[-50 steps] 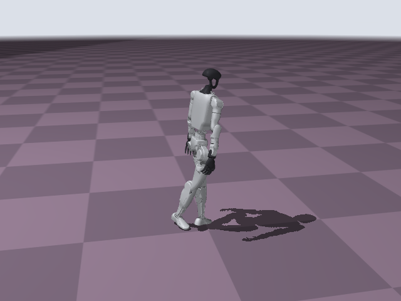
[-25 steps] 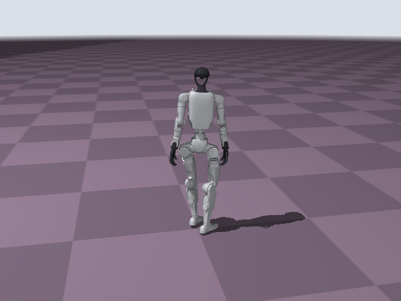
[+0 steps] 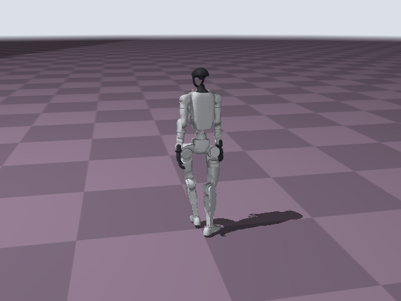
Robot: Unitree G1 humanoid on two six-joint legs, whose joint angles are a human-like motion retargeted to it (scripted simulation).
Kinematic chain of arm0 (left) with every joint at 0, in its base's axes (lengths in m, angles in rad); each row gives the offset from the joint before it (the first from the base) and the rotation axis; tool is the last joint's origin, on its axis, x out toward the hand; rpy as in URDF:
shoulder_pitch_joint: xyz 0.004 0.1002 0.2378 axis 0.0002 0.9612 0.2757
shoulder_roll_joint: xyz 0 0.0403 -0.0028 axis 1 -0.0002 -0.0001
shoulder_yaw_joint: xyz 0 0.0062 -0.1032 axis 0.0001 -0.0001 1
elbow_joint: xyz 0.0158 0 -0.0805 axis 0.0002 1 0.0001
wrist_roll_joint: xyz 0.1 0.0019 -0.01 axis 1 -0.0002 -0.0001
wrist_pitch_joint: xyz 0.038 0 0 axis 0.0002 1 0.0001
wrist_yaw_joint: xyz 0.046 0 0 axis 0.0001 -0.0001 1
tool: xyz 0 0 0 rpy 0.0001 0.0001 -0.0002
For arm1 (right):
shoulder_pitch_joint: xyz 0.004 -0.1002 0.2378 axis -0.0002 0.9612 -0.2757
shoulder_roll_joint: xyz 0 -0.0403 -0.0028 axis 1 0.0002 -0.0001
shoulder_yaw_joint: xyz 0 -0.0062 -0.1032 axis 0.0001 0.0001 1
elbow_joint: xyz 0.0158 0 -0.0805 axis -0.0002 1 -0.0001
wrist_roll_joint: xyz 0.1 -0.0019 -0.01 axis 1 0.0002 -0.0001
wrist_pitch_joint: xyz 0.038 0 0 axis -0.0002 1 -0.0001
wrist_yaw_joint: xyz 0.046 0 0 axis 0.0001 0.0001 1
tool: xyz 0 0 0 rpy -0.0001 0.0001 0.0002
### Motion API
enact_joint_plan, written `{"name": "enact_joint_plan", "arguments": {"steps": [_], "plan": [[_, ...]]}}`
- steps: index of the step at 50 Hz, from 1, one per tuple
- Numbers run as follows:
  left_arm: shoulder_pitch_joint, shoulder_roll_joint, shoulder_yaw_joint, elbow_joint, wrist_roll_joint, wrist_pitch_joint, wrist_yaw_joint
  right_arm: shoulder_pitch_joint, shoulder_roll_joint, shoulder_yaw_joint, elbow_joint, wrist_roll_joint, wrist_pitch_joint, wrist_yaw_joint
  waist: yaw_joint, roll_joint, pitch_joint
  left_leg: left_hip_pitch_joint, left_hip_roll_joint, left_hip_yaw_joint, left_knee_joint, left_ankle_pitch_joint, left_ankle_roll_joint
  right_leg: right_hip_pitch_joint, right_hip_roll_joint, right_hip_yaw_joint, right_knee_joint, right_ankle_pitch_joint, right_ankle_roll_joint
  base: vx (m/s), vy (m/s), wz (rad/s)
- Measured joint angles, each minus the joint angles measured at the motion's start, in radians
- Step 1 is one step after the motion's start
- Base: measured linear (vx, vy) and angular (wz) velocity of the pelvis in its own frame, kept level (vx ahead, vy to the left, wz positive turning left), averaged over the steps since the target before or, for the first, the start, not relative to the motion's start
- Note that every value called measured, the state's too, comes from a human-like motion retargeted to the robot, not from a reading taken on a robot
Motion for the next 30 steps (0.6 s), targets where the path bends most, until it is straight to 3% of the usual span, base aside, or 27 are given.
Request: {"name": "enact_joint_plan", "arguments": {"steps": [3, 5, 8, 10, 14, 20, 25, 28, 30], "plan": [[-0.013, -0.002, 0.001, -0.001, -0.039, 0.004, 0.057, 0.056, 0.002, 0.043, -0.002, -0.078, 0.011, -0.040, -0.007, -0.006, -0.018, 0.033, 0.009, 0.007, 0.002, -0.026, 0.024, 0.018, -0.024, -0.004, 0.055, 0.000, 0.017, 0.37, 0.15, -0.34], [-0.031, -0.009, 0.000, 0.004, -0.067, -0.001, 0.081, 0.084, 0.003, 0.055, -0.003, -0.102, 0.018, -0.063, -0.001, 0.010, -0.025, 0.066, 0.033, 0.019, -0.017, -0.040, 0.052, 0.008, -0.037, 0.016, 0.134, 0.011, -0.017, 0.34, 0.15, -0.62], [-0.061, -0.021, 0.006, 0.020, -0.122, -0.009, 0.100, 0.103, 0.007, 0.064, -0.001, -0.119, 0.017, -0.071, -0.031, 0.089, -0.012, 0.135, 0.127, -0.020, -0.035, -0.060, 0.048, -0.083, -0.037, 0.160, 0.394, 0.057, -0.198, 0.35, 0.14, -0.68], [-0.082, -0.024, 0.008, 0.029, -0.151, -0.008, 0.107, 0.109, 0.007, 0.079, 0.001, -0.112, 0.013, -0.055, -0.072, 0.125, 0.002, 0.178, 0.183, -0.010, -0.054, -0.069, 0.038, -0.180, -0.054, 0.220, 0.617, 0.024, -0.260, 0.29, 0.05, -0.54], [-0.133, -0.004, -0.034, 0.037, -0.147, -0.008, 0.093, 0.123, 0.013, 0.084, 0.002, -0.090, 0.004, -0.030, -0.197, 0.103, 0.020, 0.240, 0.181, 0.011, -0.119, -0.056, 0.042, -0.386, -0.014, 0.362, 0.792, 0.026, -0.156, 0.24, 0.00, 0.06], [-0.215, 0.029, -0.097, -0.004, -0.057, -0.014, 0.077, 0.168, 0.012, 0.065, 0.016, -0.079, 0.001, -0.011, -0.280, 0.056, 0.033, 0.316, 0.154, 0.051, -0.162, -0.077, 0.058, -0.516, 0.047, 0.304, 0.558, 0.038, -0.241, 0.31, -0.03, -0.18], [-0.262, 0.039, -0.104, -0.074, -0.059, -0.036, 0.078, 0.196, 0.003, 0.036, 0.071, -0.091, 0.011, 0.013, -0.294, -0.032, 0.057, 0.417, 0.081, 0.079, -0.175, -0.125, 0.081, -0.582, 0.106, 0.444, 0.296, 0.081, -0.240, 0.48, -0.11, -0.16], [-0.256, 0.024, -0.109, -0.111, -0.088, -0.057, 0.078, 0.217, -0.008, 0.022, 0.112, -0.092, 0.025, 0.020, -0.281, -0.034, 0.057, 0.481, 0.089, 0.105, -0.164, -0.164, 0.081, -0.538, 0.132, 0.402, 0.240, 0.143, -0.359, 0.57, -0.10, -0.25], [-0.239, 0.015, -0.115, -0.131, -0.104, -0.074, 0.075, 0.223, -0.019, 0.008, 0.144, -0.091, 0.036, 0.026, -0.278, -0.022, 0.050, 0.515, 0.108, 0.126, -0.137, -0.184, 0.081, -0.501, 0.154, 0.393, 0.255, 0.114, -0.412, 0.75, -0.13, -0.07]]}}
